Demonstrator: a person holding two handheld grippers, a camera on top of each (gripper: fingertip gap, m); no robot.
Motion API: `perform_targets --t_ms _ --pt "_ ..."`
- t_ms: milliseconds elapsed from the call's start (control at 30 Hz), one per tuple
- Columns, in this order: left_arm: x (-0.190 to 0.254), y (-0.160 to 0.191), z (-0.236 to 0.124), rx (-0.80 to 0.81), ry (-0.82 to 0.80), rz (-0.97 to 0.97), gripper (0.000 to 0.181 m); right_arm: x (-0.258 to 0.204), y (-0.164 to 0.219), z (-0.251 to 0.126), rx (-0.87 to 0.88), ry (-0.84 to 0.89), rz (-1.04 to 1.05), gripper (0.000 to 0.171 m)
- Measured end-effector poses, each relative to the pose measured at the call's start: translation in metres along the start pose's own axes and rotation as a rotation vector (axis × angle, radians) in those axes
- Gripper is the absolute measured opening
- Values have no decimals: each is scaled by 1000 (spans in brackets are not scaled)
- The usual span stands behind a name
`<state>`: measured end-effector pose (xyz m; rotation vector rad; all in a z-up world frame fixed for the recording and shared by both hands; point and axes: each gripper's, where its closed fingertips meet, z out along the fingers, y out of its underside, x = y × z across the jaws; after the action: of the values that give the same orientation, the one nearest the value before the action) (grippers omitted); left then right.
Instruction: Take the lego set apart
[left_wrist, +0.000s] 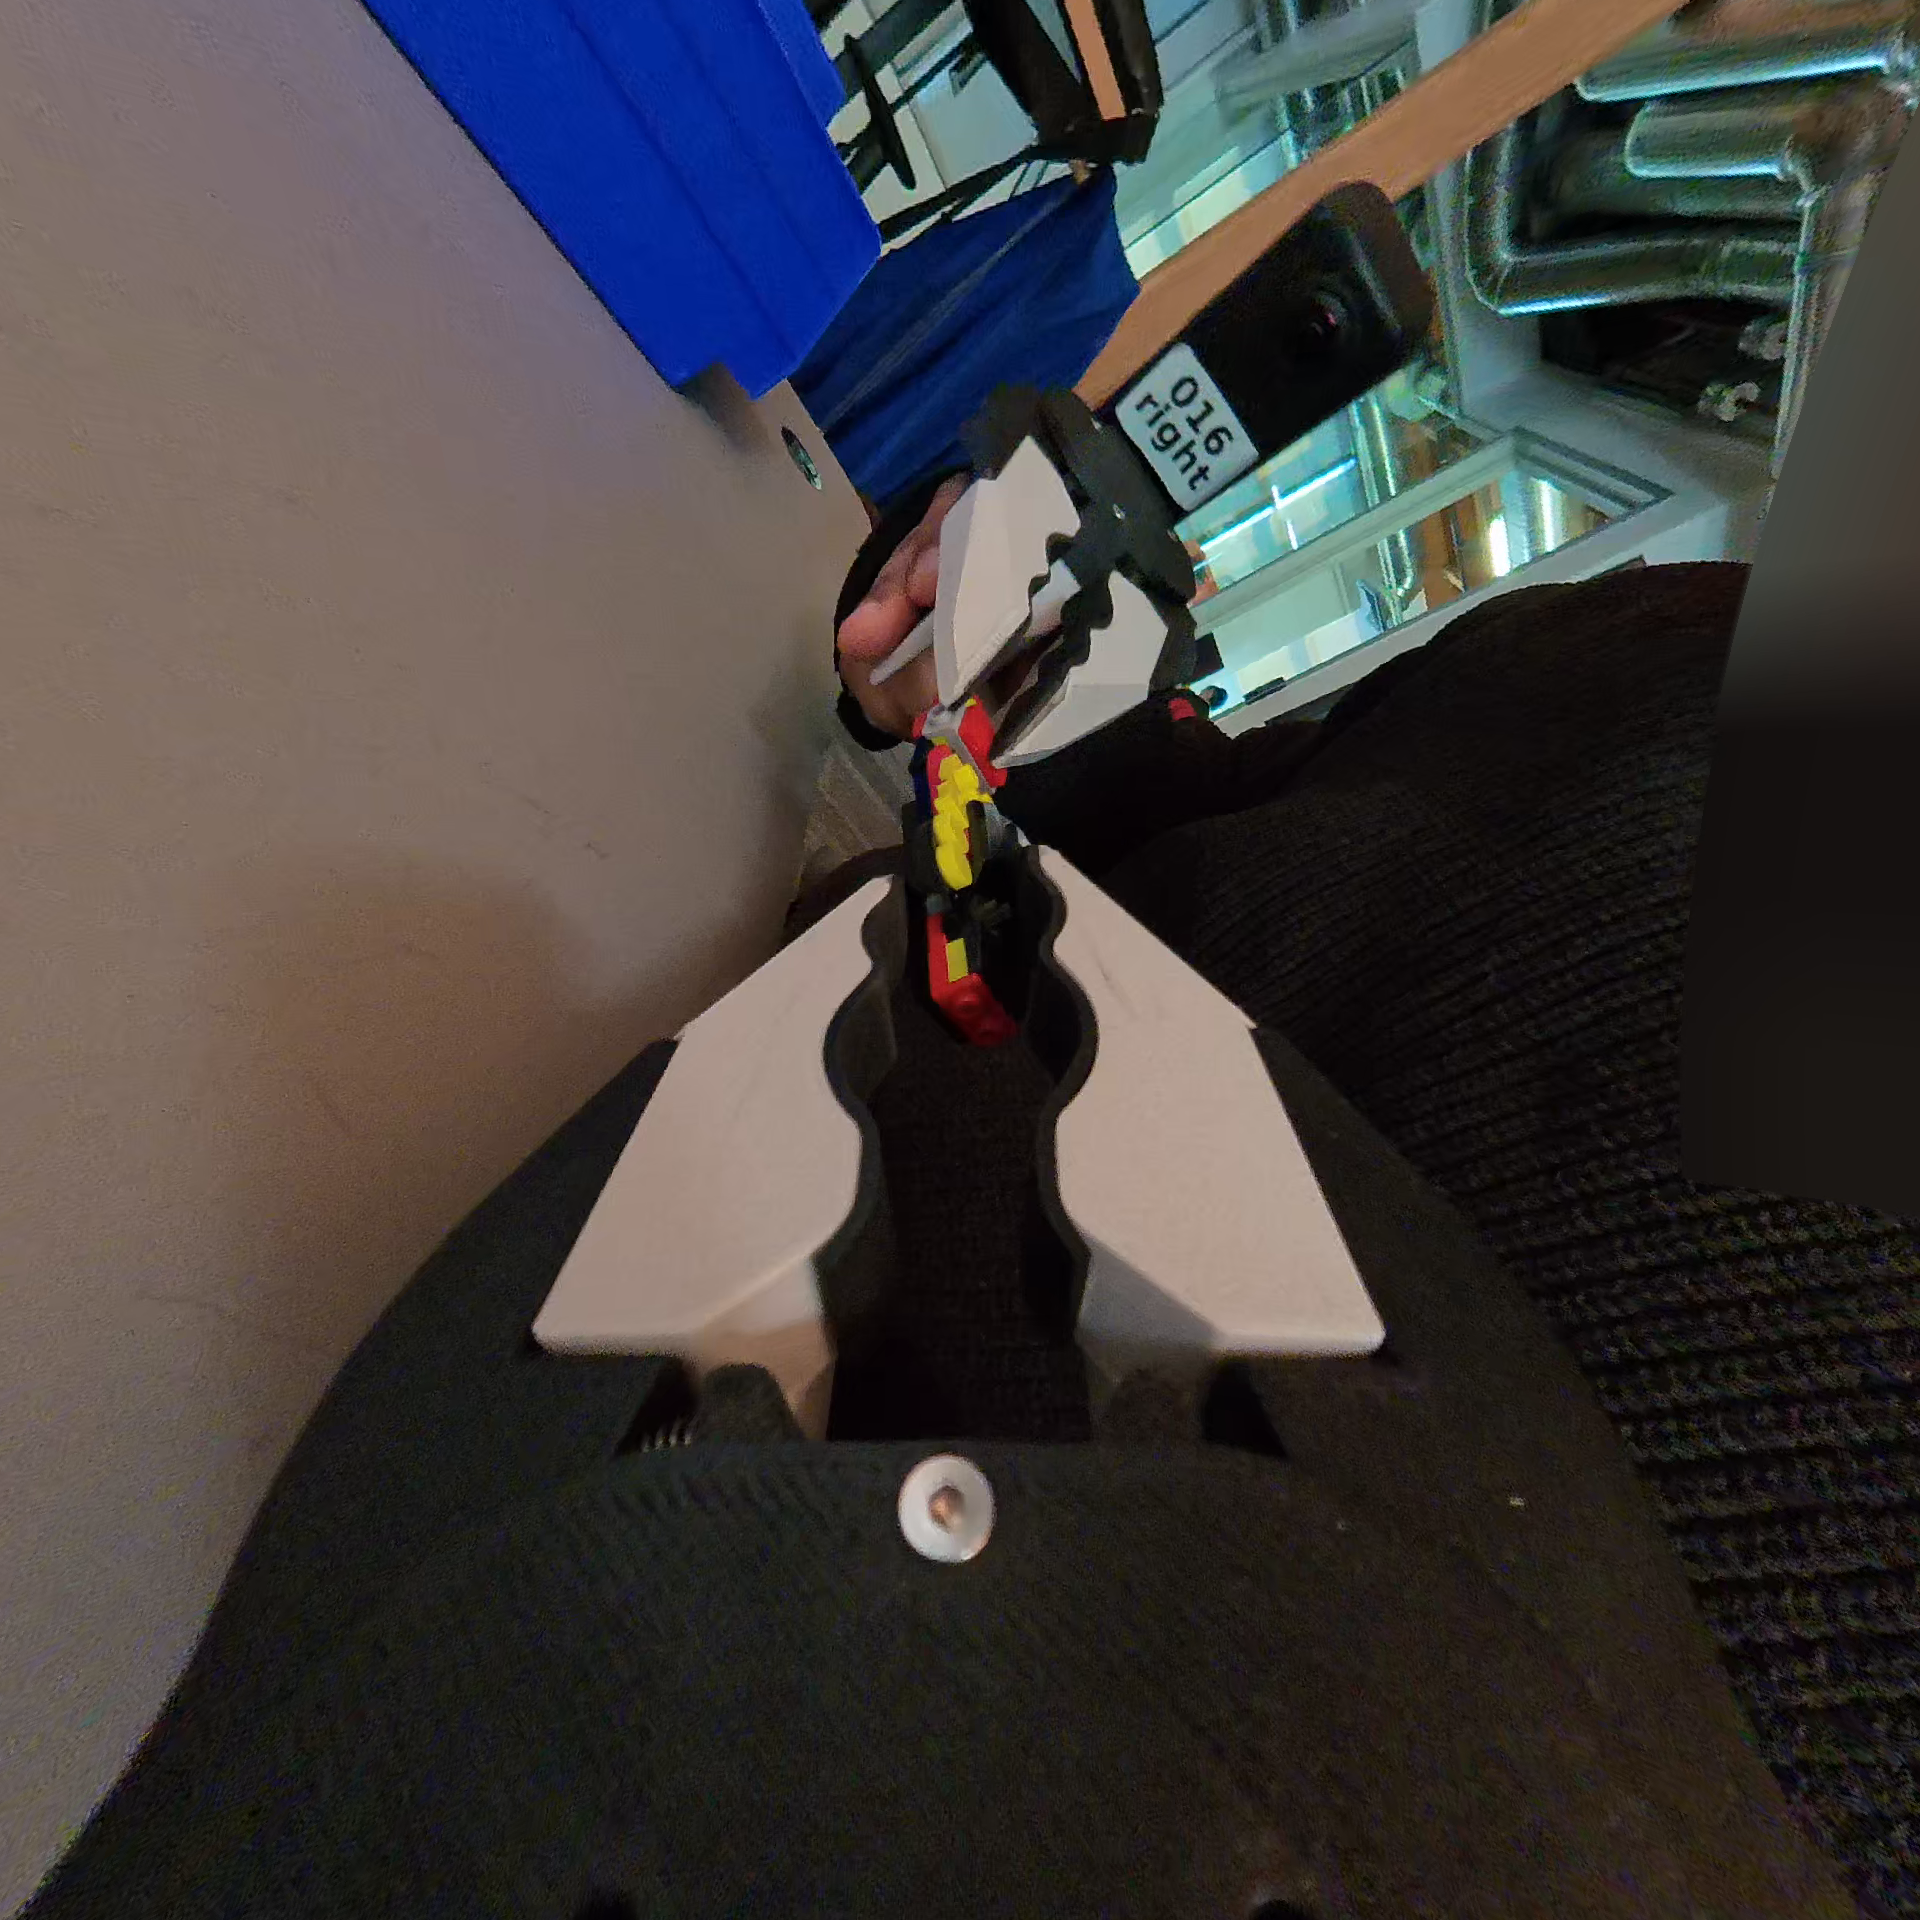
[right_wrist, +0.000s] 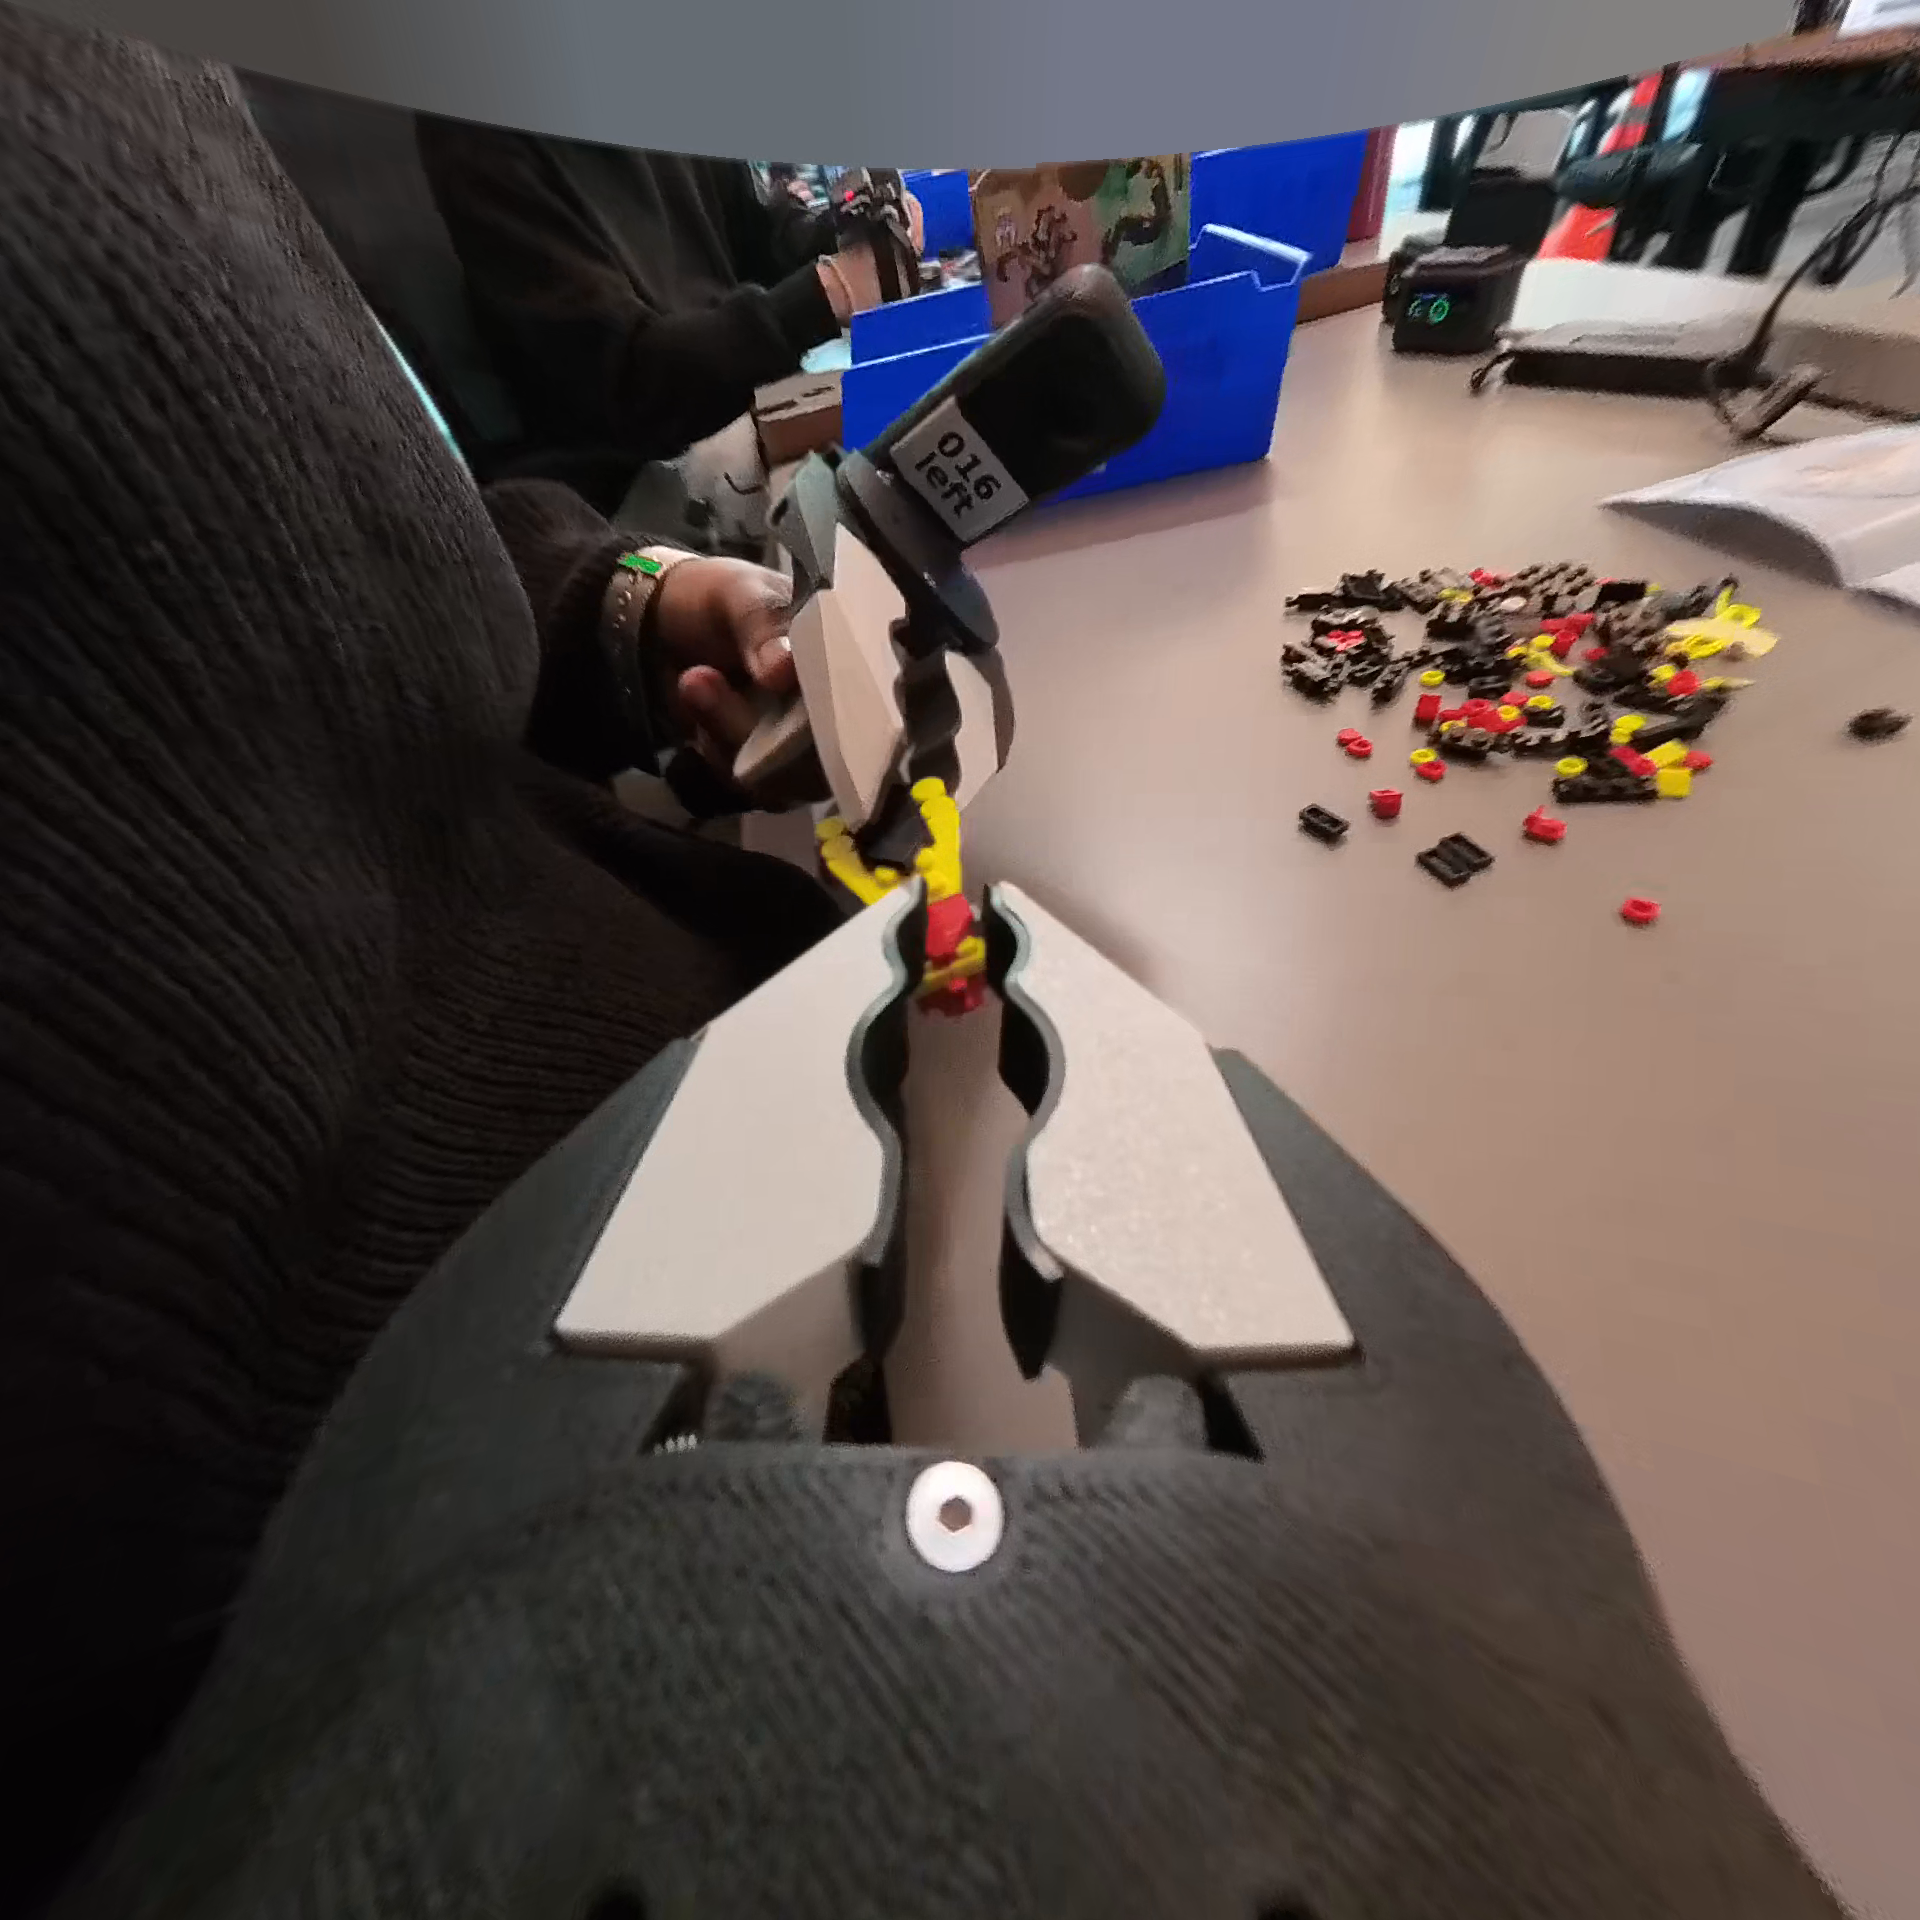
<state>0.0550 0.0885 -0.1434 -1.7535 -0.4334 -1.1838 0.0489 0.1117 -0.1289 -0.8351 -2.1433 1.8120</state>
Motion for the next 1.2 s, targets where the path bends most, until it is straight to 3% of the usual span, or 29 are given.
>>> perform_targets --t_ms 233,333,467,600,900,1200 --pt "-6 -3 -3 20 -28 -12 20 -1 11 2 -65 -18 33 6" --pt "0 -7 -4 42 -12 12 19 -1 2 -1 -16 -15 34 6" --pt "-5 -10 -7 57 -97 124 19 13 -4 -7 32 42 78 30" --pt "-1 -14 -8 79 -125 212 19 10 -1 -3 16 -23 203 40" --pt "7 -16 -6 88 -140 329 19 2 0 2 19 -92 305 15" --pt "37 -9 -4 73 71 274 18 -28 -17 -8 97 -349 429 15"
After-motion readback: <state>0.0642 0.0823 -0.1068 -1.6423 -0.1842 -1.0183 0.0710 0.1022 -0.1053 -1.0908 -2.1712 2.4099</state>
